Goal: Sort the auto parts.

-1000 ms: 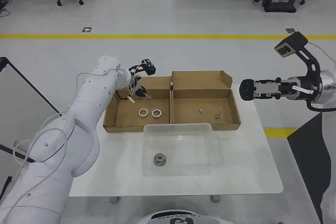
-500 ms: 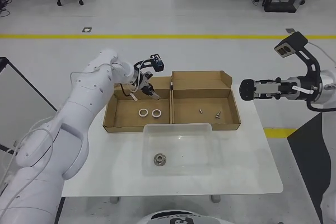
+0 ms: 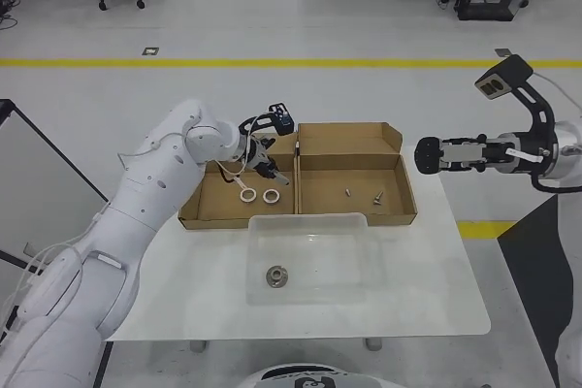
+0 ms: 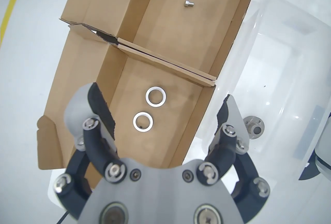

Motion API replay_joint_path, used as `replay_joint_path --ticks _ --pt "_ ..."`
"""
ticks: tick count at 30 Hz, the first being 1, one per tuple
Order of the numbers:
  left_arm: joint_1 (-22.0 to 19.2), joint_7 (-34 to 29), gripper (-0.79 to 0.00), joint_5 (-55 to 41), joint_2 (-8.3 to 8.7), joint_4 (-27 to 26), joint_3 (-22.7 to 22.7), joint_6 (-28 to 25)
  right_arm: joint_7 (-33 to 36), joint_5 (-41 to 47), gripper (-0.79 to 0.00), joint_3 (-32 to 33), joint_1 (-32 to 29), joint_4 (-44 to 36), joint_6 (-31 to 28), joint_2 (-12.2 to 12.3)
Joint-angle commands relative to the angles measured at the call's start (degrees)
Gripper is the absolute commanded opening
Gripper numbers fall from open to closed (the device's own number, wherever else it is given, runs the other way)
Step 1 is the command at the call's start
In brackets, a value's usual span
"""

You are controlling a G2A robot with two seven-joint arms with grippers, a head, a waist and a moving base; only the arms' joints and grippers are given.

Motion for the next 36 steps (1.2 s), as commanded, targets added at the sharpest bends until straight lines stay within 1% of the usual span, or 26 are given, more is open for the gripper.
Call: replay_joint_path --ticks 1,9,11,13,15,17,20,24,27,29,32,36 --pt "0.00 0.00 0.000 0.00 0.01 -0.03 0.00 0.00 0.00 0.00 0.000 -0.01 0.00 0.00 0.00 0.00" --pt "0.00 0.00 0.000 0.00 0.01 -0.03 0.00 0.00 0.00 0.00 0.000 -0.01 0.00 0.00 0.00 0.00" --pt "0.78 1.12 0.000 -0.19 0.08 -0.32 -0.13 0.20 0.00 0.00 0.000 -0.01 0.00 0.00 0.00 0.00" --pt "2.36 1.91 0.000 -1.85 0.65 -0.80 -1.17 -1.12 0.00 0.00 0.000 -0.01 0.00 0.00 0.00 0.00" --pt "4.14 1.54 0.000 -2.75 1.54 -2.71 -2.50 -2.82 0.00 0.00 0.000 -0.01 0.00 0.00 0.00 0.00" --pt "6.58 0.81 0.000 -3.62 2.72 -5.89 -4.29 -4.40 0.00 0.00 0.000 -0.01 0.00 0.00 0.00 0.00" --pt "11.12 0.47 0.000 -3.67 4.96 -13.11 -7.06 -4.06 0.00 0.00 0.000 -0.01 0.00 0.00 0.00 0.00" --pt "17.90 -2.63 0.000 -4.02 8.42 -24.61 -9.48 -0.97 0.00 0.00 0.000 -0.01 0.00 0.00 0.00 0.00" --pt "21.95 -5.65 0.000 -4.88 10.94 -32.34 -9.97 2.05 0.00 0.00 0.000 -0.01 0.00 0.00 0.00 0.00" --pt "23.77 -7.43 0.000 -5.58 12.48 -37.05 -9.99 3.82 0.00 0.00 0.000 -0.01 0.00 0.00 0.00 0.00" --pt "25.59 -10.53 0.000 -7.28 14.58 -42.18 -9.38 6.93 0.00 0.00 0.000 -0.01 0.00 0.00 0.00 0.00" --pt "25.22 -15.15 0.000 -7.48 16.68 -47.00 -6.75 11.55 0.00 0.00 0.000 -0.01 0.00 0.00 0.00 0.00"
